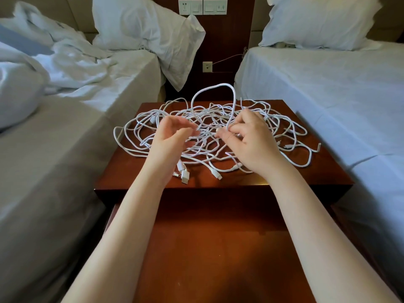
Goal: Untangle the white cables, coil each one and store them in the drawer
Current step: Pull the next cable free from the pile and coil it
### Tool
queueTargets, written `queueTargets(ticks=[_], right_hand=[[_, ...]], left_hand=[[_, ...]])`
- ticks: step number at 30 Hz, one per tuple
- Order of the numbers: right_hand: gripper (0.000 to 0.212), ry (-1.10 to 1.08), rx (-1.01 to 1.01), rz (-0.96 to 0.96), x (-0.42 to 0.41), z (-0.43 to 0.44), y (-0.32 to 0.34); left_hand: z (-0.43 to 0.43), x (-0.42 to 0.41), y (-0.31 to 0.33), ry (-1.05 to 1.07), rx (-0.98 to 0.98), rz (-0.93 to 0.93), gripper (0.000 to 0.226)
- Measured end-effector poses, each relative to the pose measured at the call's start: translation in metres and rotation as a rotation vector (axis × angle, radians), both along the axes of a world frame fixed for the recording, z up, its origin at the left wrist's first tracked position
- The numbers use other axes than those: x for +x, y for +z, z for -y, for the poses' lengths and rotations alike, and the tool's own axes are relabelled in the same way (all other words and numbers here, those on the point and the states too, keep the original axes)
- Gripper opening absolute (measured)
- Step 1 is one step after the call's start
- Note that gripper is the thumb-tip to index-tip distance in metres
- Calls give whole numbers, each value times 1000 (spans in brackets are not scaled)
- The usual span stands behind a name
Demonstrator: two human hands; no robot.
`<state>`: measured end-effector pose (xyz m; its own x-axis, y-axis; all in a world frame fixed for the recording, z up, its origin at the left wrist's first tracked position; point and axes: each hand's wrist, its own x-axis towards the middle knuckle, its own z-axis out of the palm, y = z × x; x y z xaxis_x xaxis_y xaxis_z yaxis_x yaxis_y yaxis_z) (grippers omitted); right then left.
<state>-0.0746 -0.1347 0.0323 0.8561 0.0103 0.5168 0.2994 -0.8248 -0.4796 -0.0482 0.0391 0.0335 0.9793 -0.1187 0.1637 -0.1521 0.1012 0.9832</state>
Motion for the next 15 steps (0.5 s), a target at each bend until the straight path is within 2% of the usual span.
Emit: queueTargets(ticks=[4, 7, 9, 11, 13, 15], right_hand=[[37, 139, 542, -183, -7, 5, 12], [39, 239, 747, -190, -10, 6, 15], [46, 288, 821, -190, -12, 2, 17], [51, 334, 901, -204, -13, 0, 20], [46, 371, 966, -210, -15, 0, 23], [42, 393, 1015, -205, -16, 1, 25]], left_hand=[[7, -5, -5, -156, 424, 50, 8], [19, -12, -11, -317, 652, 105, 37], [26, -17, -14, -366, 678, 158, 45], [33, -19, -18, -380, 613, 201, 34], [36, -20, -20, -374, 593, 245, 23], [39, -20, -22, -358, 585, 263, 24]])
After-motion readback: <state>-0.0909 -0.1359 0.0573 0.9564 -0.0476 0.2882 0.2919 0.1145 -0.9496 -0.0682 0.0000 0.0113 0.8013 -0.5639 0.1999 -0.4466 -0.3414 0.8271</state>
